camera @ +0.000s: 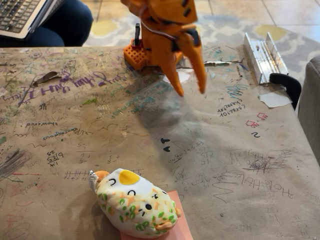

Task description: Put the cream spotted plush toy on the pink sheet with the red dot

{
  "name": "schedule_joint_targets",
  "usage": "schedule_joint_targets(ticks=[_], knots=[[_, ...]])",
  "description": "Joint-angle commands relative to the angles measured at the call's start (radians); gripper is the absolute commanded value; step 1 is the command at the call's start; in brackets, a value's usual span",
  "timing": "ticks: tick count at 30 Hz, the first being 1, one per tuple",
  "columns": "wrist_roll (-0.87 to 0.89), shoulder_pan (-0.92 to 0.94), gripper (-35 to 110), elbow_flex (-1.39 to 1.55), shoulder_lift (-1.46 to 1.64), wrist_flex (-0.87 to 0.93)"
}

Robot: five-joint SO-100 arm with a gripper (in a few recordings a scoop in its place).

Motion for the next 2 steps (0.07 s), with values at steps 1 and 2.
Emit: schedule_joint_targets(ticks=[1,2], knots=[[-0.348,-0.158,16,0.015,0.031,0.008],[-0.302,-0.195,16,0.015,0.023,0.014]])
